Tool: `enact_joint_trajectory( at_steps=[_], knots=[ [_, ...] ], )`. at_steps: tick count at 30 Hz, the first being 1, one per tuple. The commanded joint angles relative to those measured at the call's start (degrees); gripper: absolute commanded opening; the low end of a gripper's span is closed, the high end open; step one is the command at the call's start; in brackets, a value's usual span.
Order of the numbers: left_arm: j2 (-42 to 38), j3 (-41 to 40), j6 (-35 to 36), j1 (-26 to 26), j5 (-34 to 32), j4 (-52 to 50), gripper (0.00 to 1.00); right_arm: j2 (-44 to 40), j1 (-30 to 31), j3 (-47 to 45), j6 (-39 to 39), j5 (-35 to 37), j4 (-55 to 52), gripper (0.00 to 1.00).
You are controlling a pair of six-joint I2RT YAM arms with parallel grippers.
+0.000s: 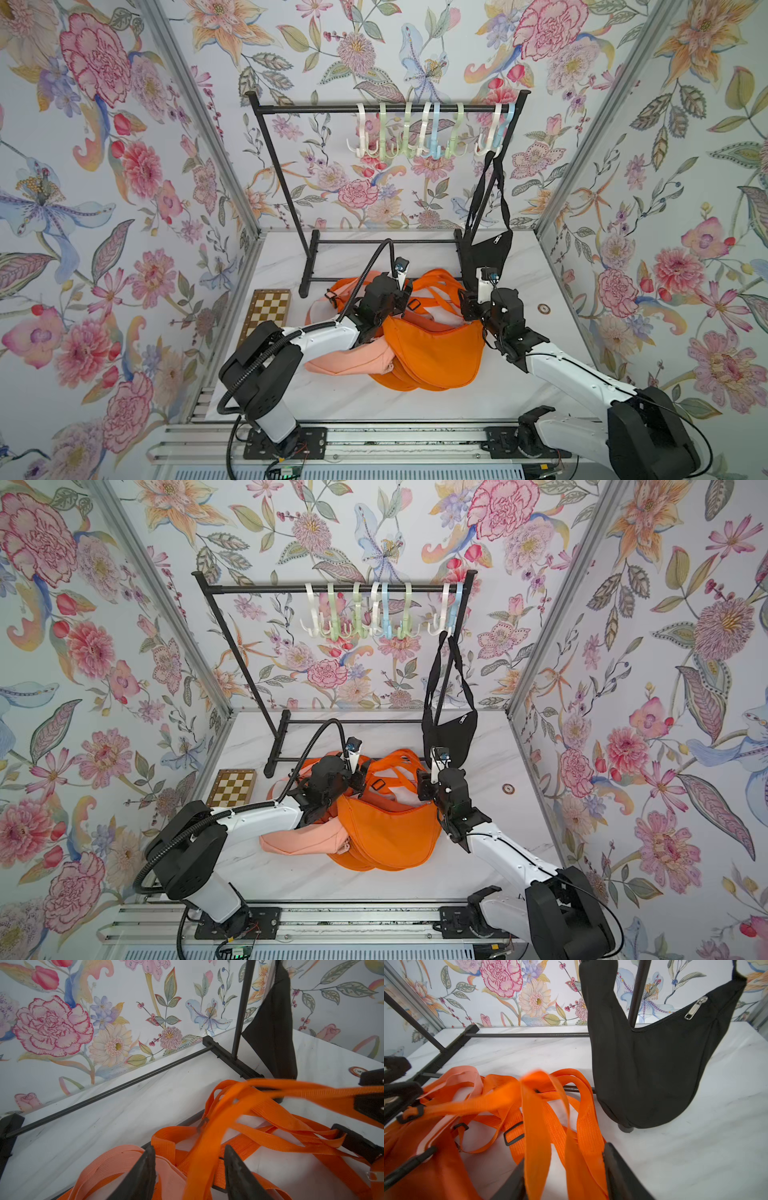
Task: Take the bag off the hook
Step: Place the bag inside the bag.
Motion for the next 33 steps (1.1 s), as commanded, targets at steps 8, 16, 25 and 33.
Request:
enact_joint_trajectory(
  at_steps=[8,16,25,33],
  knots=[
    [-9.46,-2.28,1.04,1.56,-2.6,2.15,0.71,-4.07,-2.32,3.7,-1.46,-1.76,-0.23,0.84],
    [-18.31,-0.8,1.78,1.52,1.01,-2.82,0.73,-12.3,-3.25,8.64,-3.3,-5.74,-13.37,0.99],
    [-19.79,3.15,1.41,0.9,6.31,-4.69,0.73,-19.92,-5.69,5.82,2.39,-7.13,-14.82,0.99],
    [-9.11,11.67,0.55,0.11,5.55,4.96,0.73,-13.72,-23.95,13.12,15.37,-24.85,-14.89,1.0]
  ],
)
